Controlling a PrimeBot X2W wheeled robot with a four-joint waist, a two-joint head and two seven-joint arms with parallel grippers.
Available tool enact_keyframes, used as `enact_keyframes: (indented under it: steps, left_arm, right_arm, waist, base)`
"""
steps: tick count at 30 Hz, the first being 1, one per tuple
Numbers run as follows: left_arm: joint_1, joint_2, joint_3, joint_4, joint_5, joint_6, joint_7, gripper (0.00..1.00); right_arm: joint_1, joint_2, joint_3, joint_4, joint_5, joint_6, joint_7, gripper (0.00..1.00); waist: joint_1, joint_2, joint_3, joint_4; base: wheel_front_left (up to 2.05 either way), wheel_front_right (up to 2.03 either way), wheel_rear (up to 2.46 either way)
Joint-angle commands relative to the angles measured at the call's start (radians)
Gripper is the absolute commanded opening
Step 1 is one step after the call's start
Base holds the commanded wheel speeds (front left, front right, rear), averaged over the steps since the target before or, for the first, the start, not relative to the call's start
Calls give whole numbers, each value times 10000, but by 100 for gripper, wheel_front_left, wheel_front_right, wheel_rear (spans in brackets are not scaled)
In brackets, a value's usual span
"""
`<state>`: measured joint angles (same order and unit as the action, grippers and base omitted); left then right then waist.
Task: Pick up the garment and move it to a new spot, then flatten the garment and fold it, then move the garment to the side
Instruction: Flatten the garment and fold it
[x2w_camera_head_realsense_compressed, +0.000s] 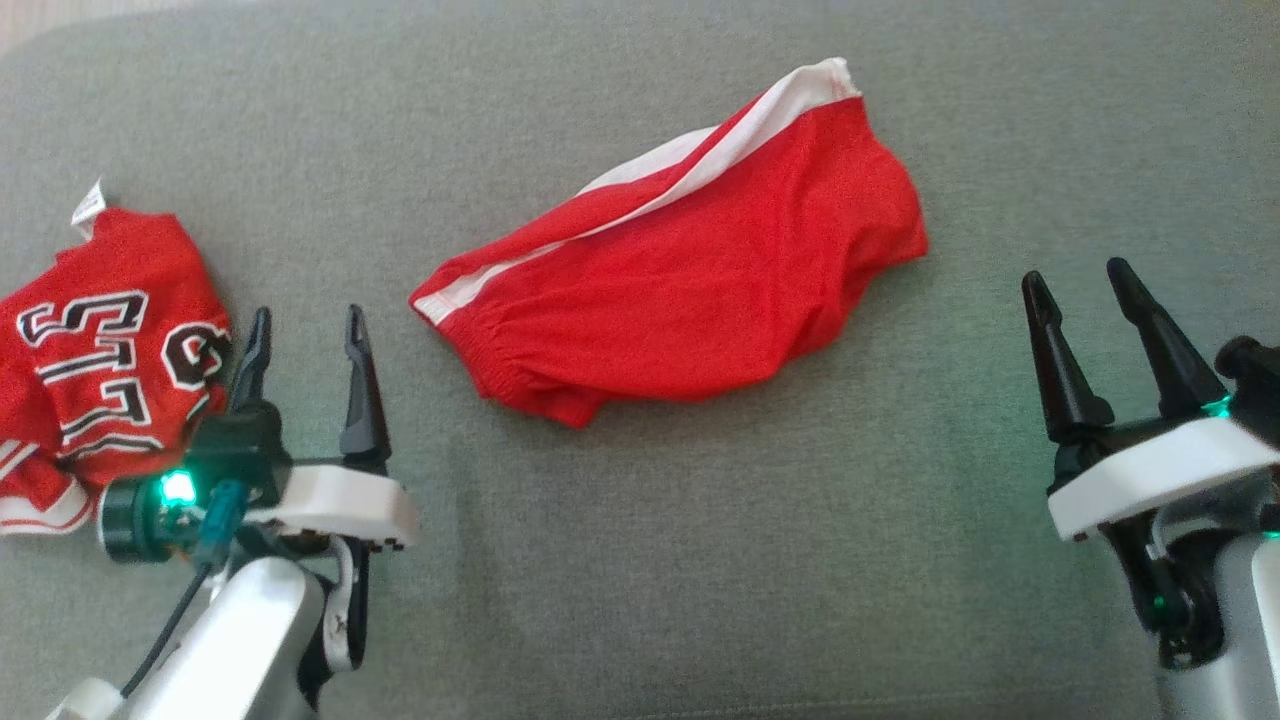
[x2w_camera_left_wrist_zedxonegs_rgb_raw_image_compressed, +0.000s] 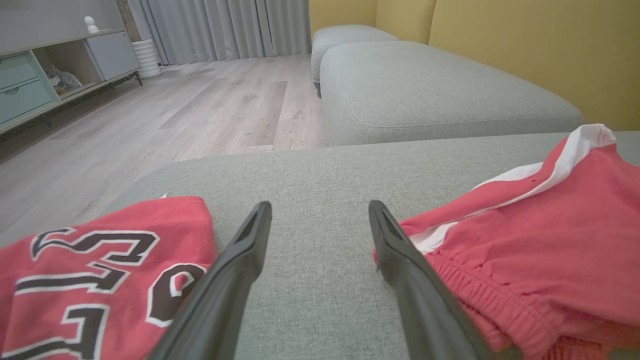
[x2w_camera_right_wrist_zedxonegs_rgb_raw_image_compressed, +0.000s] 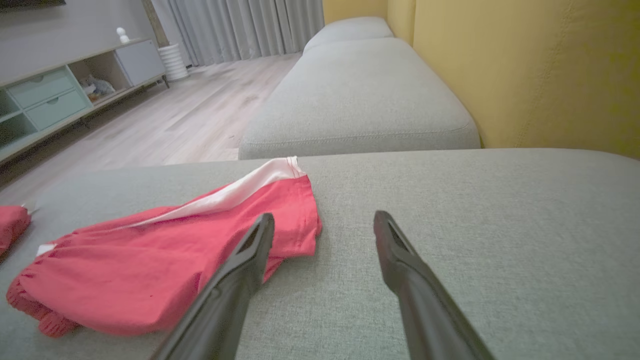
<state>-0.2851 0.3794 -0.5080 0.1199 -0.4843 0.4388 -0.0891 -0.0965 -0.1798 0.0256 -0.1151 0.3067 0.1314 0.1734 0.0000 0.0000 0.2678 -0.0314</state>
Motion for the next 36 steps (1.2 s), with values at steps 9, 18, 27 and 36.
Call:
enact_keyframes:
  steps: [9, 18, 27, 36]
  left_arm:
    - [-1302, -262, 7, -215, 236, -138, -206, 100]
    - [-1873, -816, -314, 485, 197, -469, -540, 100]
    - [-1924, -1025, -368, 985, 77, -560, -833, 100]
    - [-1493, -732, -331, 1014, -42, -506, -769, 100]
  right_arm:
    - [-2235, -1198, 1057, 1772, 619, -7, 598, 100]
    - [-4209, -1798, 2110, 4699, 1473, -7, 2201, 100]
    - [-4536, -1964, 2626, 5317, 2271, -7, 3352, 0]
    - [-2954, -1489, 1470, 3804, 2305, -7, 2468, 0]
  waist:
    - [0, 0, 1026, 732]
    - [0, 0, 1346, 1374]
    - [0, 0, 1182, 1520]
    - [0, 0, 600, 820]
  base:
    - [0, 0, 0]
    - [0, 0, 0]
    - [0, 0, 0]
    - [0, 0, 0]
